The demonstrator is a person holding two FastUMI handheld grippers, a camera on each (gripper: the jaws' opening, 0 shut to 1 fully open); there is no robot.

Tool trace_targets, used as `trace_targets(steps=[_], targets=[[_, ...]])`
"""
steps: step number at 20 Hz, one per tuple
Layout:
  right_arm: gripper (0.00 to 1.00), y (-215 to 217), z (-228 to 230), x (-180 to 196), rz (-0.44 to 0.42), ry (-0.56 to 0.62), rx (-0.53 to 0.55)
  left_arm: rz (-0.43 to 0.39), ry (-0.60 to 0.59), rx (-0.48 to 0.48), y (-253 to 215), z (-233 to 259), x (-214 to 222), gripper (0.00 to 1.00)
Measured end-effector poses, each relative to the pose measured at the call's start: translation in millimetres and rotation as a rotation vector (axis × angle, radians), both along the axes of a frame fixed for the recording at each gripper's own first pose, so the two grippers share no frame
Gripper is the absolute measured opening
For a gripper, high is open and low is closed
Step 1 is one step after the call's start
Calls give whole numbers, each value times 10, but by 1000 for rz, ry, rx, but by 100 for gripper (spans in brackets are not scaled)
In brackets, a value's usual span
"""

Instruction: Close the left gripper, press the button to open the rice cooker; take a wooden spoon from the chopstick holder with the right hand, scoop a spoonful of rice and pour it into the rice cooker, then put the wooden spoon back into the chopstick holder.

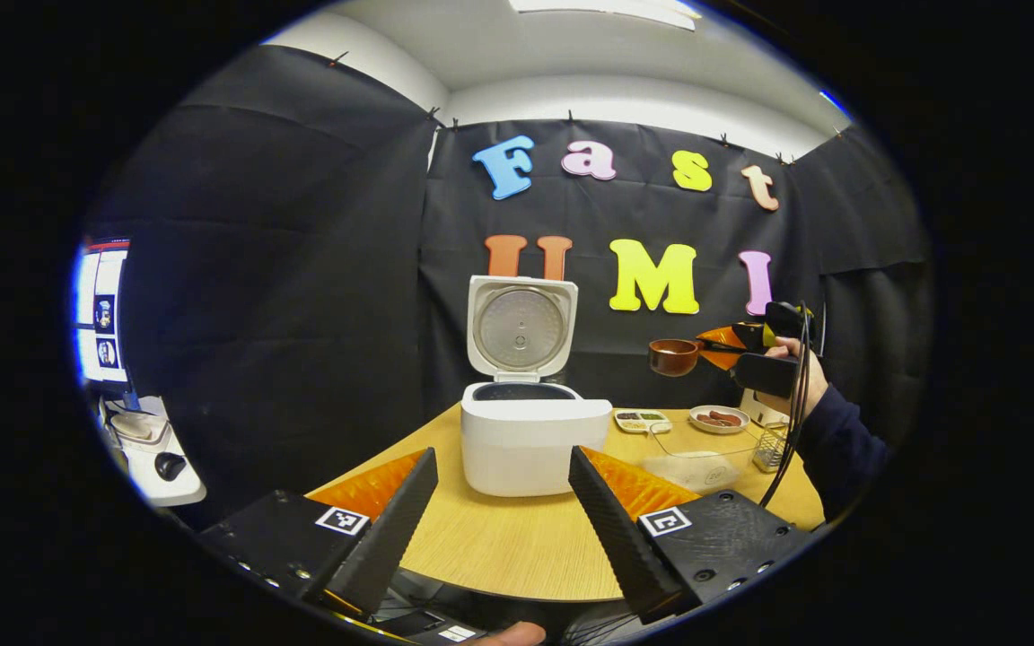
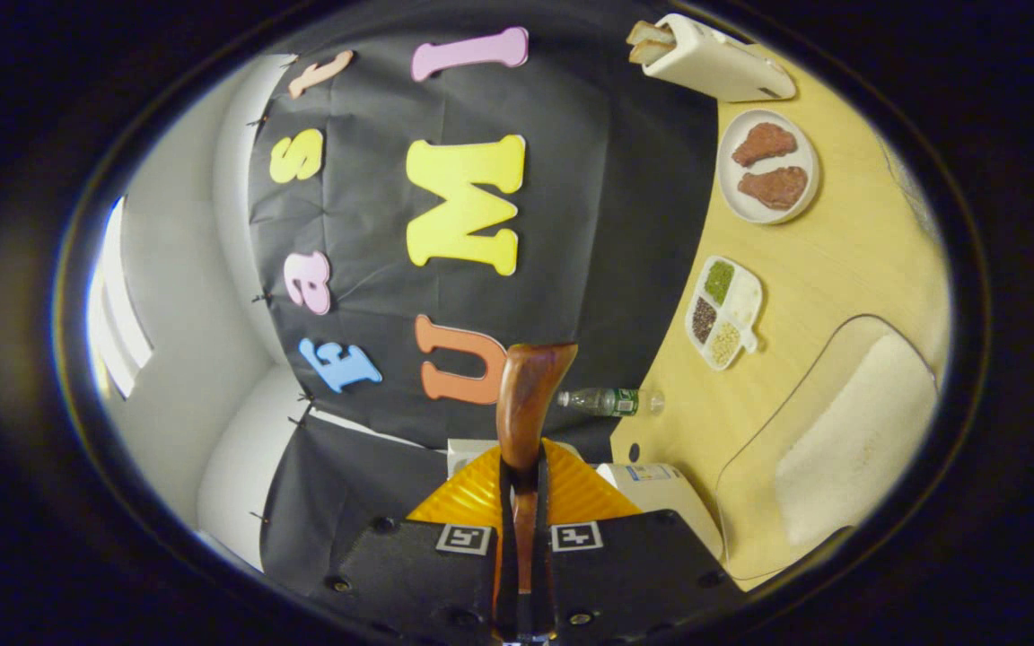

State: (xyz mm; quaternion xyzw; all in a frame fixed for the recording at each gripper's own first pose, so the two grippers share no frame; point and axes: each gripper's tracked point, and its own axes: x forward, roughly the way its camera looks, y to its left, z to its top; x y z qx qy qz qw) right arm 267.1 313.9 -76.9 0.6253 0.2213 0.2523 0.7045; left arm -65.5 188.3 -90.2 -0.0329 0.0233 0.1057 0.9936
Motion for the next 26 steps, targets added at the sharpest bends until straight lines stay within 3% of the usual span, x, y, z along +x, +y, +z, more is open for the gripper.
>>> trace_targets(steps=[5, 13, 26], targets=[[11, 778, 77, 185, 62, -37, -98, 78, -9, 50, 148, 135, -205, 94], [11, 1777, 52, 368, 135, -192, -430, 125, -28, 50, 261, 263, -380, 94], [11, 2232, 134, 320, 137, -629, -959, 159, -12, 44, 342, 177, -390, 94]])
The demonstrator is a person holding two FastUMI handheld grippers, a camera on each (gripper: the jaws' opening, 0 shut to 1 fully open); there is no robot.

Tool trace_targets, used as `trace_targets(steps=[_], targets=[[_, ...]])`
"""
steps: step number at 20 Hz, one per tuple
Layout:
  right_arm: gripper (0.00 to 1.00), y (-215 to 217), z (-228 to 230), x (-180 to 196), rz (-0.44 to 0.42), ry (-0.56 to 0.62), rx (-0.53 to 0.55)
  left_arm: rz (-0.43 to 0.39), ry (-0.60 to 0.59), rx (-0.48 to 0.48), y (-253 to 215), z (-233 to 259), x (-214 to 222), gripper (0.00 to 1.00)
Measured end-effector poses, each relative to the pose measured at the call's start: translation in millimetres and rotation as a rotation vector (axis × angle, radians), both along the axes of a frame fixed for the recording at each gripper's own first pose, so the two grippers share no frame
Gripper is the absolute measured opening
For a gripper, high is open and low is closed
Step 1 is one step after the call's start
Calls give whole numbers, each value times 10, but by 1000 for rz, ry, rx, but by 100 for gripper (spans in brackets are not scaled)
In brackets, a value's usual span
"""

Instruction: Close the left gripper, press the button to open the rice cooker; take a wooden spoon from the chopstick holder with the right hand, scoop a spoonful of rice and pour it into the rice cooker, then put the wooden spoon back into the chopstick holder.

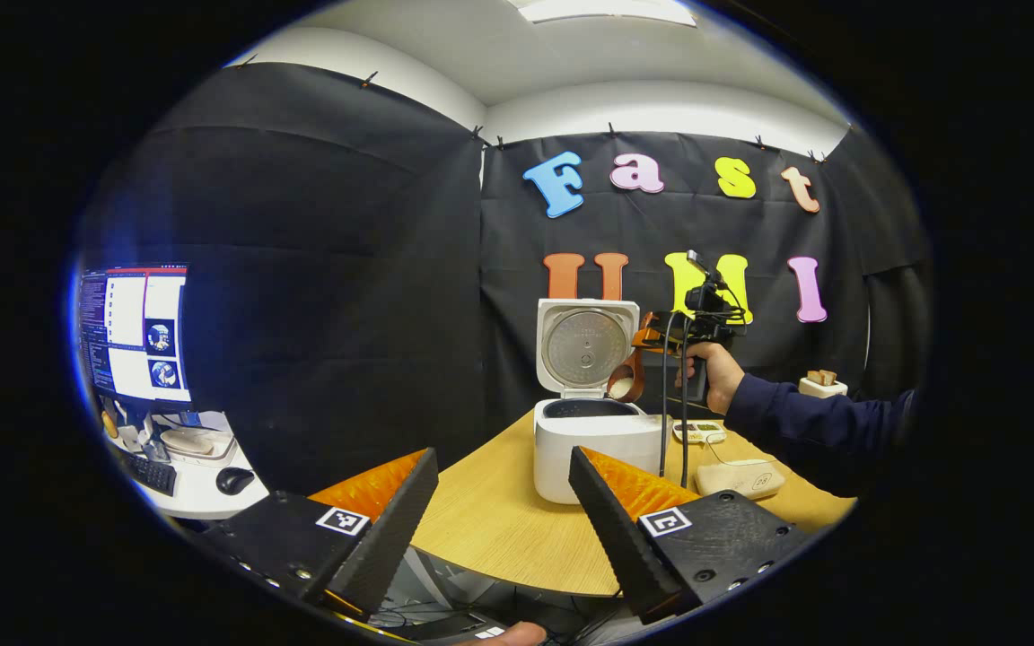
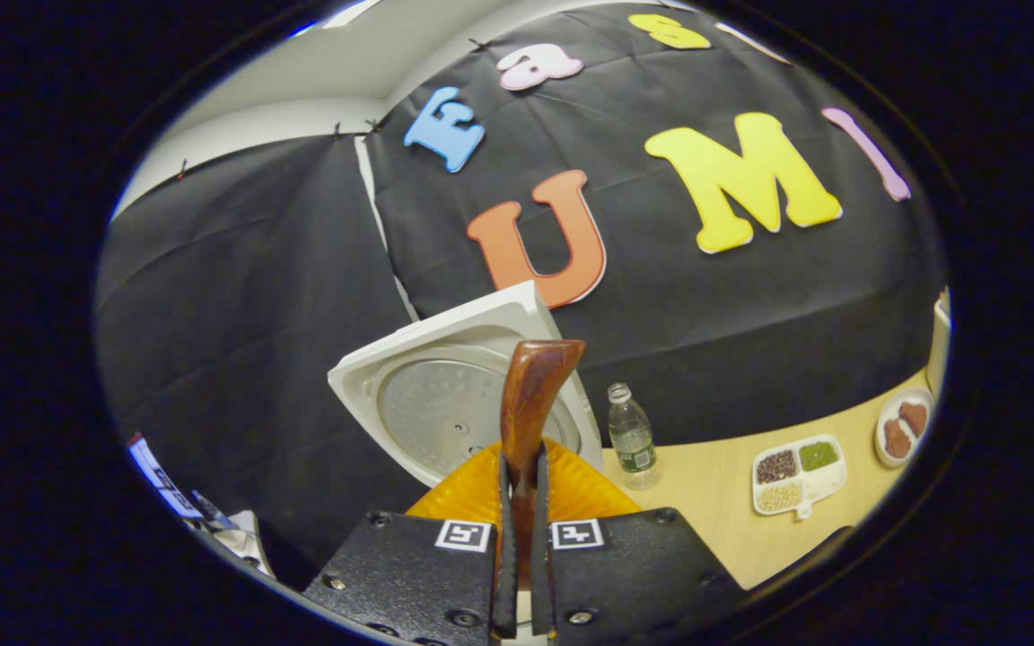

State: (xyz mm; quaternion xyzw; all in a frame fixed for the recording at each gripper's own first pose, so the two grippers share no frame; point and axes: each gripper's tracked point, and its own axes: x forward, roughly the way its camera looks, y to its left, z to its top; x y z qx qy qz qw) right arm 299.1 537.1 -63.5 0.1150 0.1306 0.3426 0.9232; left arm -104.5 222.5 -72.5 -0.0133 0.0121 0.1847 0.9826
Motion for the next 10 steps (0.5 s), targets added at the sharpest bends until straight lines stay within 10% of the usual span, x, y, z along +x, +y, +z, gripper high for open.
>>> trace_targets(steps=[10], targets=[[11, 261, -29, -348, 74, -370, -330, -12, 3, 5, -35, -55, 20, 94]])
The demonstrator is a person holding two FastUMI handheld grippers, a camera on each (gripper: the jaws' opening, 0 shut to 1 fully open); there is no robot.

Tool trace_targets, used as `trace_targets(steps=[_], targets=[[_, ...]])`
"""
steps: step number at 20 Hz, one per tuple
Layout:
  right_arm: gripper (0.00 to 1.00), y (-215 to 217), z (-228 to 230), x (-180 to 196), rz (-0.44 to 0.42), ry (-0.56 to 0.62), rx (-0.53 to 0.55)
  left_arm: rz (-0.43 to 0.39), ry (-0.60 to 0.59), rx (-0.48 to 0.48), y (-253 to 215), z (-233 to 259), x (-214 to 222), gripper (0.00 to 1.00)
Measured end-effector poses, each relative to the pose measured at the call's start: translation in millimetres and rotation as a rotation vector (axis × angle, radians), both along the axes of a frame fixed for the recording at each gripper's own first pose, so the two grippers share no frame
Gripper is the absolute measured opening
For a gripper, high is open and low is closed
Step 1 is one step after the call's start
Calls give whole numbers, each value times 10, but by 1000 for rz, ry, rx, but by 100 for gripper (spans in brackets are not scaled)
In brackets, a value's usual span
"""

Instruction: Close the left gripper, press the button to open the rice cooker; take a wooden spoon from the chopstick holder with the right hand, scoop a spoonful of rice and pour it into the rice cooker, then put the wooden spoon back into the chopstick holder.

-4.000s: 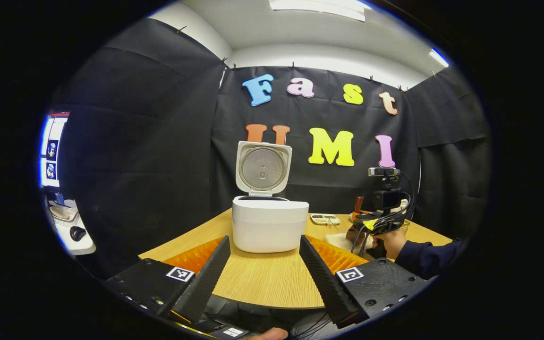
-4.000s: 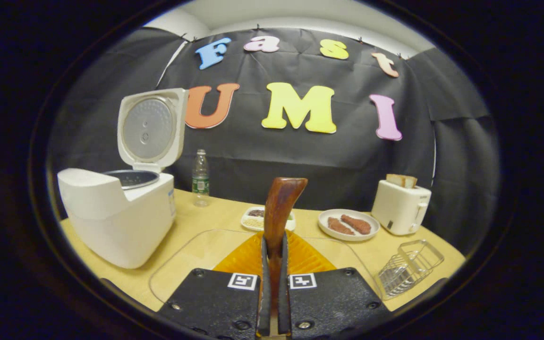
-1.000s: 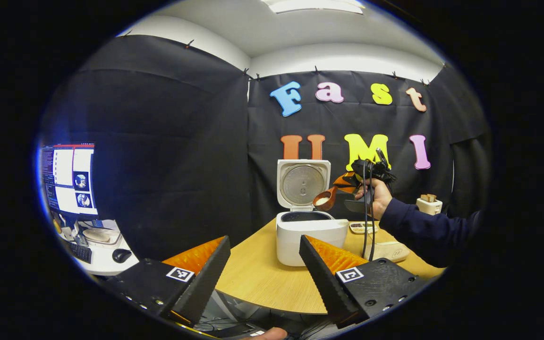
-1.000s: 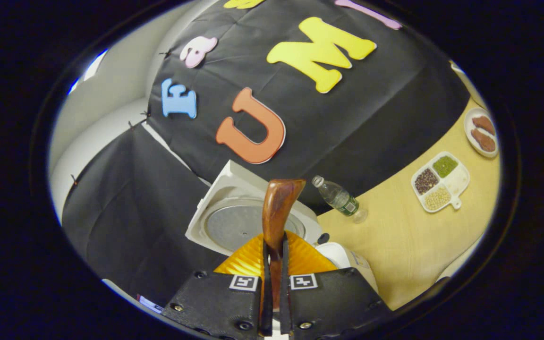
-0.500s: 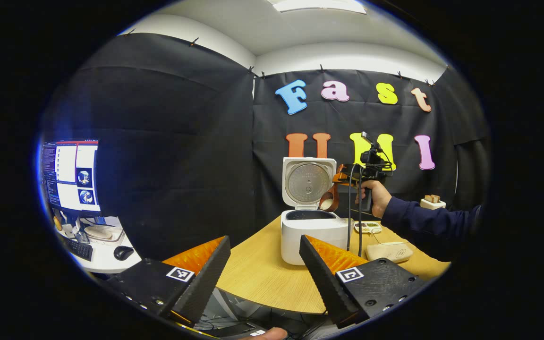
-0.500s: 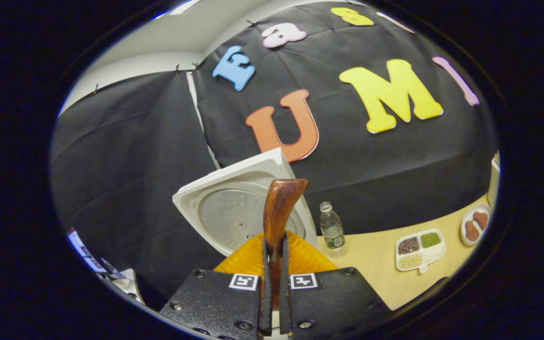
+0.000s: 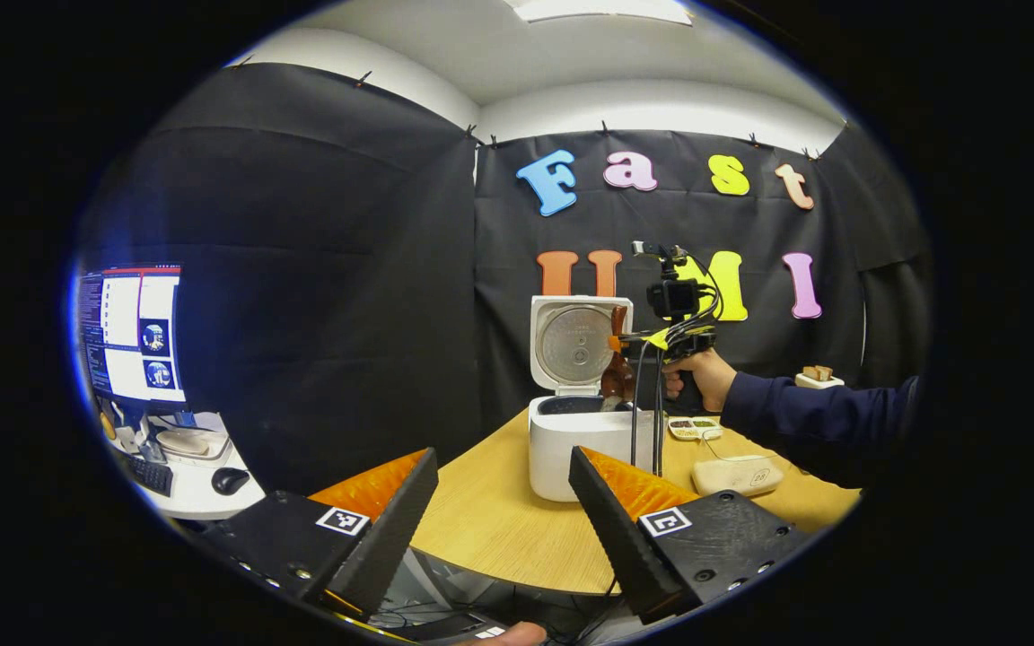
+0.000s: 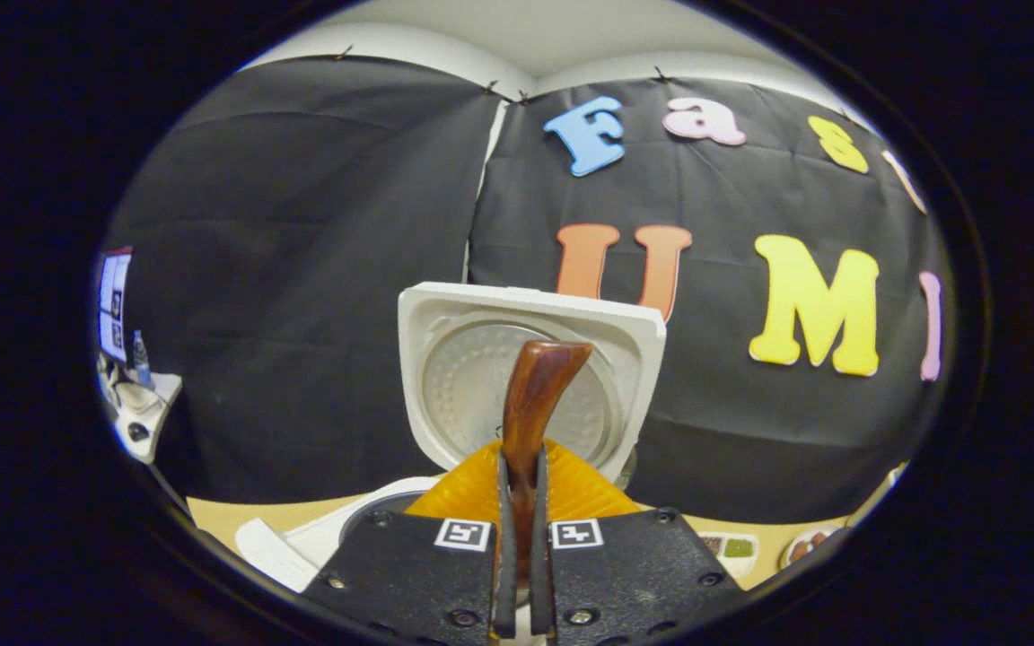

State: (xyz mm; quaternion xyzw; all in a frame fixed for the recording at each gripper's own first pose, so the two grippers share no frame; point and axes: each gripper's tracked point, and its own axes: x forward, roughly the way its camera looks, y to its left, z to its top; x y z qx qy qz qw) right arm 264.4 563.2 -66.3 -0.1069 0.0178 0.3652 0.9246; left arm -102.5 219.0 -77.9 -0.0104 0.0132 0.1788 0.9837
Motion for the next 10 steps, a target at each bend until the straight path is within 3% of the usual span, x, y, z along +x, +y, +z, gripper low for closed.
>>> trace_targets(steps=[6, 10], targets=[[11, 29, 14, -140, 17, -137, -81, 8, 10, 6, 1, -38, -33, 94], [11, -158, 133, -226, -2, -153, -54, -8, -5, -9, -65, -11, 28, 94]])
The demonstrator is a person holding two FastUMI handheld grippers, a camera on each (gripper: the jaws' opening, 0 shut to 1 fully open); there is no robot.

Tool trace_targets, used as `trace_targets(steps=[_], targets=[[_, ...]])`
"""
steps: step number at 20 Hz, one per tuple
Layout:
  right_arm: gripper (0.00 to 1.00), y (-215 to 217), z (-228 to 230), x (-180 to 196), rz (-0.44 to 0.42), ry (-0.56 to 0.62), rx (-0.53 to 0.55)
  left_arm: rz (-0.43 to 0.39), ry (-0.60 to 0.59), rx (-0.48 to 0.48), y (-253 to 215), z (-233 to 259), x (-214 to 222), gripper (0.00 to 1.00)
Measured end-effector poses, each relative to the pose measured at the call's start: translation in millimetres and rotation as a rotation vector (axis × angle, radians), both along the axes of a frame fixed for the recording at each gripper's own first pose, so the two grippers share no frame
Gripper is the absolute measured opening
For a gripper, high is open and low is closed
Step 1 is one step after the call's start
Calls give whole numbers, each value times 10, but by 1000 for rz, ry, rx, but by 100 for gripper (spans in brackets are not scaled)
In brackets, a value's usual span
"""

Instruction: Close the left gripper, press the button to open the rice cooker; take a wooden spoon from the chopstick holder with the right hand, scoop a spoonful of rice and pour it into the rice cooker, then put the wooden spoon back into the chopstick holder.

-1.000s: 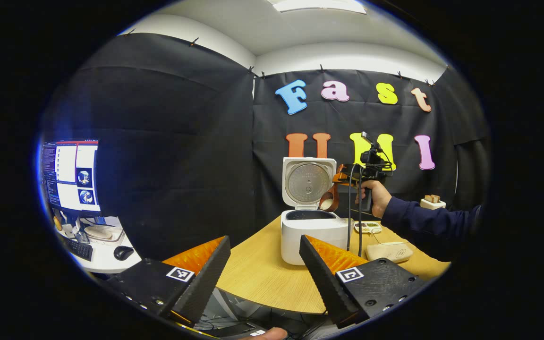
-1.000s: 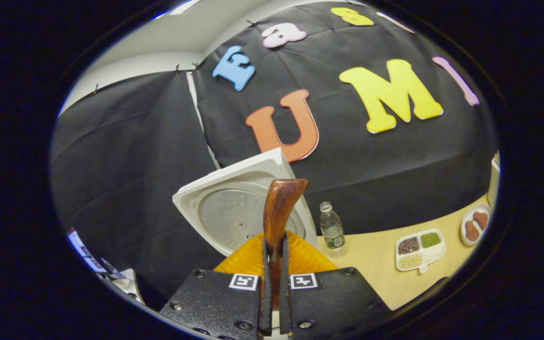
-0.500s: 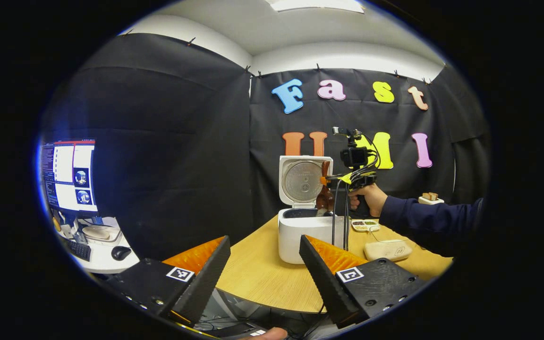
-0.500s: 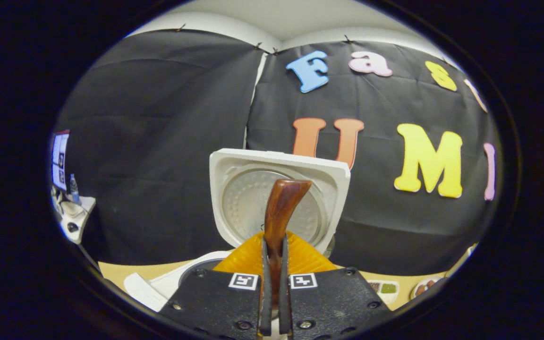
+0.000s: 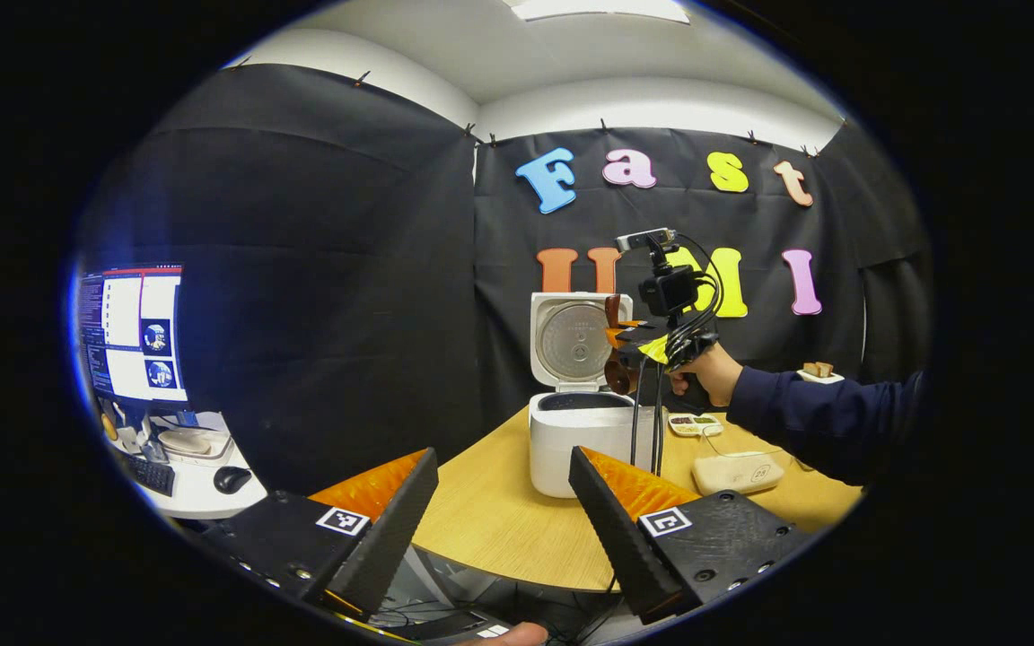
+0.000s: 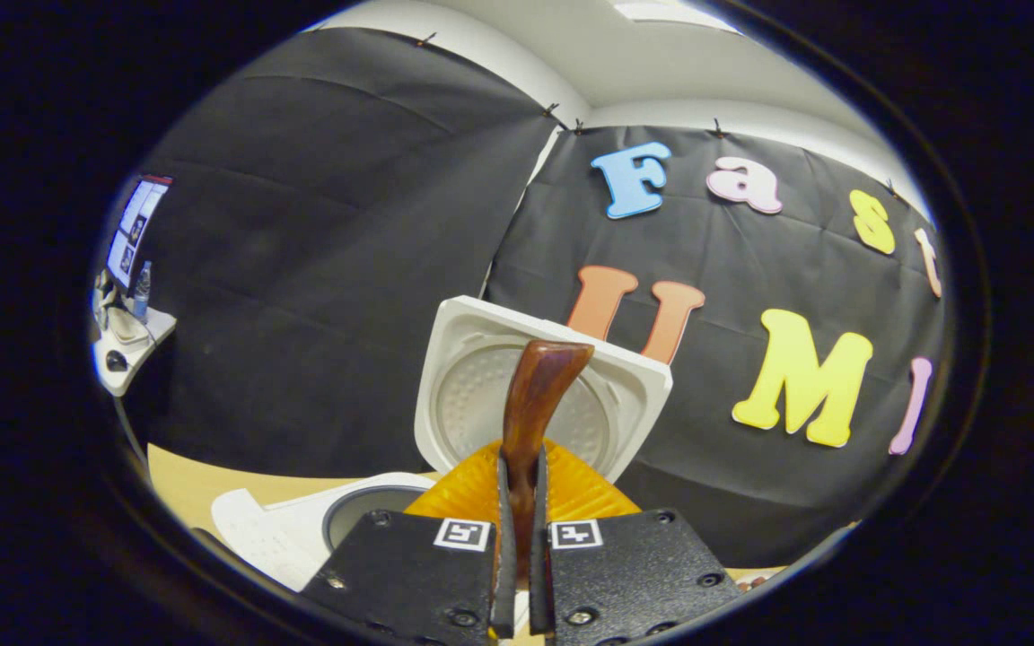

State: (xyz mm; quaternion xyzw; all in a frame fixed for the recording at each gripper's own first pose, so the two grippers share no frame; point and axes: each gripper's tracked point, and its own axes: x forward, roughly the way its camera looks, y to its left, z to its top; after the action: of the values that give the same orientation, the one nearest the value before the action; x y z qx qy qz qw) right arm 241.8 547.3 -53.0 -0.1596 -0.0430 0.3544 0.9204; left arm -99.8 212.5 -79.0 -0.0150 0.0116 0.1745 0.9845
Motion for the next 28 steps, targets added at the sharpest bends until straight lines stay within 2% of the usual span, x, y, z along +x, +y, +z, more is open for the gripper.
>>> trace_targets(steps=[6, 13, 19, 24, 28], targets=[[11, -639, 234, 25, -61, -16, 39, -53, -10, -28, -158, -48, 168, 94], [11, -1818, 428, -66, -159, 33, 121, -113, -49, -16, -434, -9, 434, 94], [11, -3075, 459, -146, -356, 102, 194, -205, -89, -9, -761, 76, 750, 94], [12, -4050, 437, -261, -506, 85, 232, -292, -93, 7, -1083, 75, 1121, 94], [13, -4600, 373, -362, -585, 97, 250, -328, -133, -15, -1208, 122, 1223, 94]])
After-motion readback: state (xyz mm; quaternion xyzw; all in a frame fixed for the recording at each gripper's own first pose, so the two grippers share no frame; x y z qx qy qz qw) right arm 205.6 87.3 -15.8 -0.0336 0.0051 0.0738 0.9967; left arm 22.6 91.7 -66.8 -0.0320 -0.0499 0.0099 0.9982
